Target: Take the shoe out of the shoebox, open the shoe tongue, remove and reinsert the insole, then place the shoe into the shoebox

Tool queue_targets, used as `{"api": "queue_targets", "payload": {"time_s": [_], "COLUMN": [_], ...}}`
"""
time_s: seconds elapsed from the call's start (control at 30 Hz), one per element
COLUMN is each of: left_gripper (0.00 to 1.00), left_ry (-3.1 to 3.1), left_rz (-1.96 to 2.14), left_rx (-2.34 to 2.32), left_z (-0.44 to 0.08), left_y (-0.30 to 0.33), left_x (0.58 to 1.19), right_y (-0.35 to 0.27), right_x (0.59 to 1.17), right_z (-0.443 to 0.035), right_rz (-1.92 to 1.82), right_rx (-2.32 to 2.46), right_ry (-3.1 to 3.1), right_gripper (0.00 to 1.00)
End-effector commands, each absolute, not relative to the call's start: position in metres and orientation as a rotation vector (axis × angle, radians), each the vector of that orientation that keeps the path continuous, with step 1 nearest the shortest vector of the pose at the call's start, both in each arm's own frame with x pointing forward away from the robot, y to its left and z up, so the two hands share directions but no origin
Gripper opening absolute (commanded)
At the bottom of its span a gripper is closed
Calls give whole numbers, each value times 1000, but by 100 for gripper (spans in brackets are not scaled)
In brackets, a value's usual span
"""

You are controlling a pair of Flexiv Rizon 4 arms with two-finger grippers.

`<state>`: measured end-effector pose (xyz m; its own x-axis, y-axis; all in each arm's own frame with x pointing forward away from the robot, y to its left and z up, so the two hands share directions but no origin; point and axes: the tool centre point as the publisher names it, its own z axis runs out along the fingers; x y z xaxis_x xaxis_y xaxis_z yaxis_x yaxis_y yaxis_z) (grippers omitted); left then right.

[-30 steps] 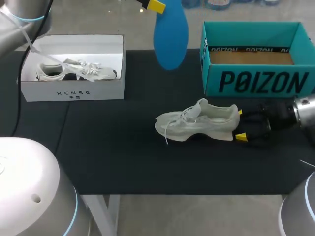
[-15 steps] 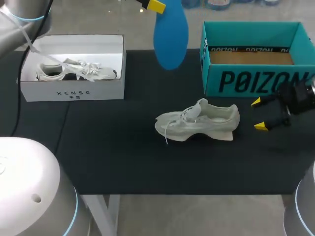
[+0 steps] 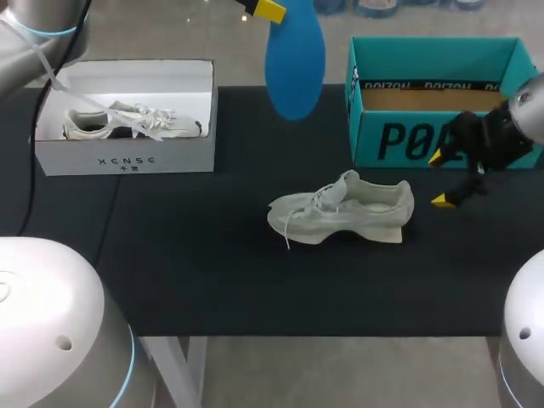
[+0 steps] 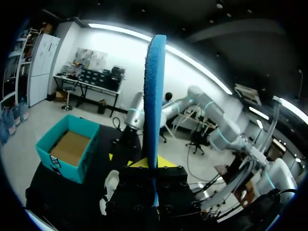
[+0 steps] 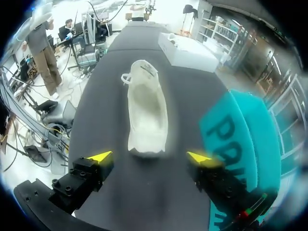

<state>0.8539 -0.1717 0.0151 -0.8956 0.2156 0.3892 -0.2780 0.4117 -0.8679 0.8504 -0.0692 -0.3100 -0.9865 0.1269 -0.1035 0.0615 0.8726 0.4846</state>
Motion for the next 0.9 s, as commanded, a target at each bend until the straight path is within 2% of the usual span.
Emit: {"api": "queue_targets", "payload": {"time_s": [0.03,0.73,0.9], "left_gripper": [0,0,0], "left_ry": [-2228,-2228,-2217], "left_rz": [1494,1494,1505], "left_rx": [53,53,-4], "left_z": [15,15,23], "left_y": [-172,-172,-189], "left_x": [854,854,833], "right_y": [-69,-69,-69], "right_x": [852,845,845], "right_z": [-304,-292,-292], "right_rz": [454,356,356], "right_rx": [171,161,161], "right_ry": [2978,2991,2991], "right_gripper": [100,100,100]}}
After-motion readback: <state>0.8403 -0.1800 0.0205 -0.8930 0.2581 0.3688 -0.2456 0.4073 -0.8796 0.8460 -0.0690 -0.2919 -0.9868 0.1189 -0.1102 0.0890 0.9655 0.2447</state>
